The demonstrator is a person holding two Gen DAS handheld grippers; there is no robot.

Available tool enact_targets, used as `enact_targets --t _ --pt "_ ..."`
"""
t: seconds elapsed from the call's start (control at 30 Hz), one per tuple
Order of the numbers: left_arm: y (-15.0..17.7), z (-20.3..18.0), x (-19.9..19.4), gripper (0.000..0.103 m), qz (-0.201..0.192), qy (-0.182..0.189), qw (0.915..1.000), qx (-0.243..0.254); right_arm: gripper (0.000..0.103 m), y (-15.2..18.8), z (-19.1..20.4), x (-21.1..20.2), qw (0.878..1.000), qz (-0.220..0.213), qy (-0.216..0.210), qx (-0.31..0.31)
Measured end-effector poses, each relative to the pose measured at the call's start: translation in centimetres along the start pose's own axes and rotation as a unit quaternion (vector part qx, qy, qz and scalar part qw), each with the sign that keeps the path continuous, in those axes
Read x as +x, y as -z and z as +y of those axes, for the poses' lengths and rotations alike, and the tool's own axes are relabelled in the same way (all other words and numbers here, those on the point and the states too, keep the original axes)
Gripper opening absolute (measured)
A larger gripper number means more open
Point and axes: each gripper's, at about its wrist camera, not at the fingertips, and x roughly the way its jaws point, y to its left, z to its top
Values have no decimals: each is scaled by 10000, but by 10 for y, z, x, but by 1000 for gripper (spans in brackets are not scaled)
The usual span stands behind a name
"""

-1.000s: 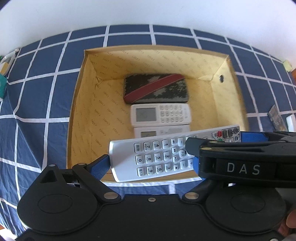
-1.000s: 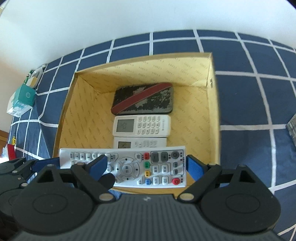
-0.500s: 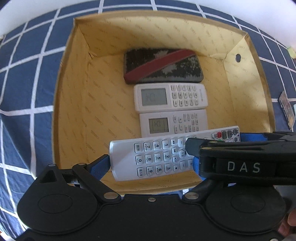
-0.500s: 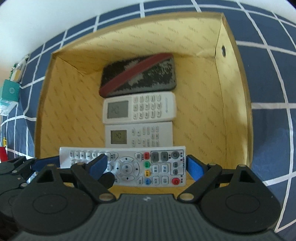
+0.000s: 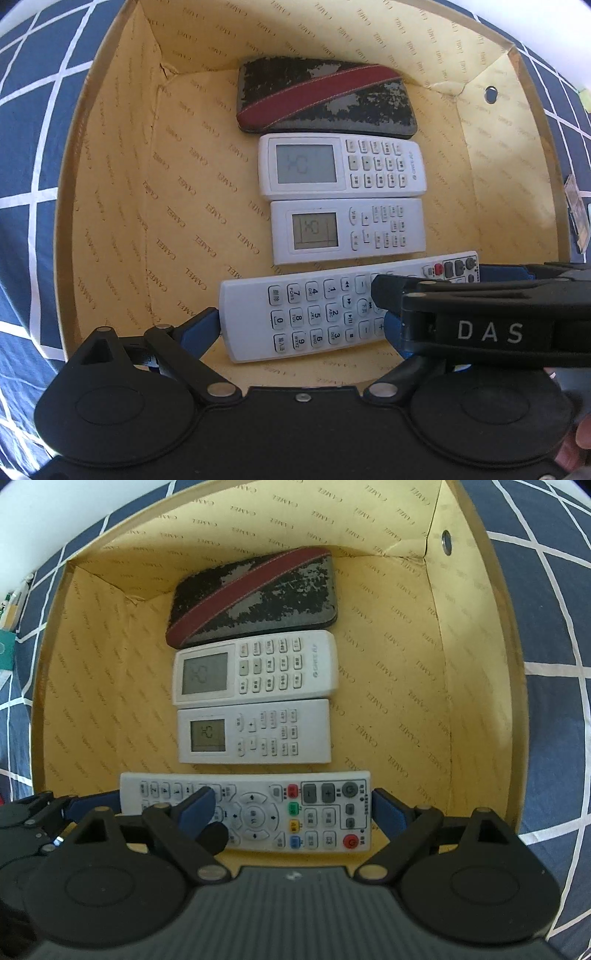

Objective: Organize objects
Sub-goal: 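Lower the TV remote into the shoebox beside the AC remotes, open right gripper, then raise the right gripper out of the shoebox toward the clear screwdriver set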

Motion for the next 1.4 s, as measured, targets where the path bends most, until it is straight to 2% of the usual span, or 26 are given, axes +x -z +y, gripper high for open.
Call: enact_targets --t 0.53,0.9,1.17,1.4 --pt "-8 10 19 93 247 137 9996 -63 91 -8 1 19 9995 246 201 21" --pt "-12 6 24 93 234 137 9996 0 89 -11 -1 23 9990 295 343 62" --pt "-8 6 2 94 -47 43 10000 -70 89 -7 -6 10 9998 64 131 130" --pt "2 -3 -38 95 -514 -77 9986 -73 90 3 -7 -24 9994 -337 -22 80"
